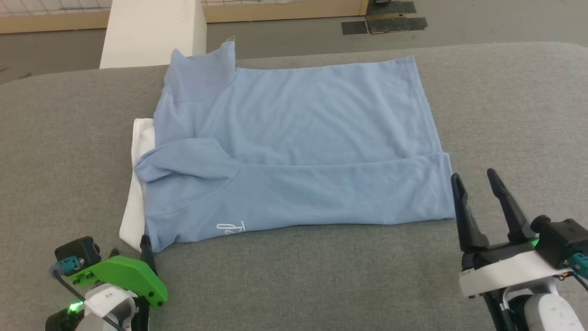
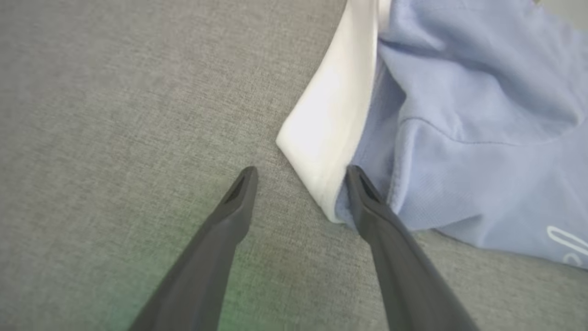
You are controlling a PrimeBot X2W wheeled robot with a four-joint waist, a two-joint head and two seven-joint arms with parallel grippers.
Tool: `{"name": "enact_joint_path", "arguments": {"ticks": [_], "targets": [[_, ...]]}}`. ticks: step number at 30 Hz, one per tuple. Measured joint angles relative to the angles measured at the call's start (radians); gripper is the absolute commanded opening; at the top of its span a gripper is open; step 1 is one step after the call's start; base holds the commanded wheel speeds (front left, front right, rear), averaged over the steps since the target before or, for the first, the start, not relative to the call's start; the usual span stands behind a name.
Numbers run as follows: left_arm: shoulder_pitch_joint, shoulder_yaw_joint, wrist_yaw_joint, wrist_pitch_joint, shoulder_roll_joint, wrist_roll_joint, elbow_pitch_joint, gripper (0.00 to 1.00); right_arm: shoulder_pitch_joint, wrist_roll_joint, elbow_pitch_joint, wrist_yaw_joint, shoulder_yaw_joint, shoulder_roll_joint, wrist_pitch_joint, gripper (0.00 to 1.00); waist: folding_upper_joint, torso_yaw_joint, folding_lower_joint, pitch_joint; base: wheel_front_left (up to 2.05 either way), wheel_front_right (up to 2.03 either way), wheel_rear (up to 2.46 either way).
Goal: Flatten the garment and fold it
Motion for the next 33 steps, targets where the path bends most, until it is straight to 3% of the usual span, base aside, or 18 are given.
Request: {"name": "enact_joint_path", "arguments": {"ticks": [6, 7, 8, 9, 15, 19, 27, 33], "targets": [[-0.036, 0.006, 0.04, 0.137, 0.007, -0.035, 0.022, 1.0, 0.007, -0.008, 0.003, 0.0, 0.02, 0.011, 0.0, 1.0, 0.0, -0.027, 0.0, 0.001, 0.0, 0.0, 0.0], [-0.038, 0.002, 0.04, 0.16, 0.012, -0.038, 0.02, 0.62, 0.007, -0.008, 0.003, 0.0, 0.021, 0.012, 0.0, 1.0, 0.0, -0.031, 0.0, 0.002, 0.0, 0.0, 0.0], [-0.038, 0.0, 0.037, 0.174, 0.017, -0.039, 0.016, 0.03, 0.007, -0.011, 0.004, 0.0, 0.02, 0.012, 0.0, 1.0, 0.0, -0.033, 0.0, 0.003, 0.0, 0.0, 0.0], [-0.038, -0.004, 0.032, 0.188, 0.023, -0.04, 0.01, 0.0, 0.007, -0.016, 0.007, 0.0, 0.02, 0.014, 0.001, 1.0, 0.0, -0.036, 0.0, 0.004, 0.0, 0.0, 0.0], [-0.038, -0.02, 0.019, 0.198, 0.03, -0.053, -0.014, 0.0, 0.006, -0.038, 0.045, 0.0, -0.007, 0.042, 0.046, 1.0, 0.0, -0.035, 0.0, 0.004, 0.0, 0.0, 0.0], [-0.038, -0.029, 0.009, 0.18, 0.029, -0.053, -0.018, 0.0, -0.026, -0.064, 0.105, 0.0, -0.037, 0.064, 0.14, 1.0, 0.0, -0.023, 0.0, 0.005, 0.0, 0.0, 0.0], [-0.058, -0.049, -0.011, 0.149, 0.026, -0.05, -0.009, 0.0, -0.158, -0.156, 0.251, 0.0, -0.124, 0.092, 0.489, 1.0, 0.0, 0.006, 0.0, 0.024, 0.0, 0.0, 0.0], [-0.077, -0.069, -0.03, 0.12, 0.017, -0.029, 0.004, 0.0, -0.201, -0.212, 0.277, 0.0, -0.147, 0.096, 0.739, 1.0, 0.0, 0.033, 0.0, 0.038, 0.0, 0.0, 0.0]]}}
